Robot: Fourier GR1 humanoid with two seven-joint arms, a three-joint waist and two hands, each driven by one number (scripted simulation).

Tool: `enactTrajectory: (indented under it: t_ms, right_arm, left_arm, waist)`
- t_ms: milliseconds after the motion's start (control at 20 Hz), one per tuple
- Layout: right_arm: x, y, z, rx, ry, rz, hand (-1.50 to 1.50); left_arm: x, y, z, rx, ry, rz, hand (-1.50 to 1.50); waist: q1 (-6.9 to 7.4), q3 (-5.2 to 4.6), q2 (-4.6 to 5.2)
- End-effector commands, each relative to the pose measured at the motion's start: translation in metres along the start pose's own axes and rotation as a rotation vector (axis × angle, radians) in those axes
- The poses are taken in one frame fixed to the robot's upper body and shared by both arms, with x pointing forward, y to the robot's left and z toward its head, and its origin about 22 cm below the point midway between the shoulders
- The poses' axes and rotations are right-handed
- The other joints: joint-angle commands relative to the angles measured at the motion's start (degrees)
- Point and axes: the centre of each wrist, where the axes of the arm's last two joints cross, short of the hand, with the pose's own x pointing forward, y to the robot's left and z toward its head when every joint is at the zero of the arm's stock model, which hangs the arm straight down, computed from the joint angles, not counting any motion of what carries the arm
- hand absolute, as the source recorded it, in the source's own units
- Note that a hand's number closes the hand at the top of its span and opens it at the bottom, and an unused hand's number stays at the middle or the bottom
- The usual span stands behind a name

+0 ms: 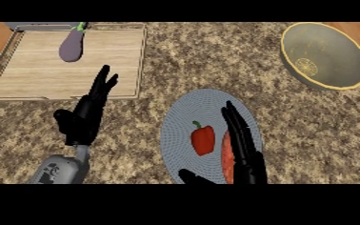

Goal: Pick the bell pepper from the placemat and place it in the bowl

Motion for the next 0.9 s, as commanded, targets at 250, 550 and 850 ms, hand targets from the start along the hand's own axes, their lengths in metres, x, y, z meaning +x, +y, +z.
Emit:
enactTrajectory:
  t_ms: [250, 550, 850]
  right_arm:
    - [0.053, -0.014, -0.029, 0.143, 0.257, 0.140, -1.50]
    - [0.053, -0.002, -0.041, 0.267, 0.418, 0.199, -1.50]
    - [0.048, 0.007, -0.029, 0.334, 0.475, 0.233, -1.50]
  left_arm:
    - [0.013, -0.008, -0.014, -0.015, -0.019, 0.008, 0.00]
    - [0.016, -0.002, -0.004, -0.017, 0.003, 0.003, 0.00]
    - [0.005, -0.005, 0.000, -0.005, 0.002, 0.017, 0.00]
  waist:
    - [0.64, 0.08, 0.31]
    - [0.90, 0.17, 0.27]
    - [0.66, 0.18, 0.21]
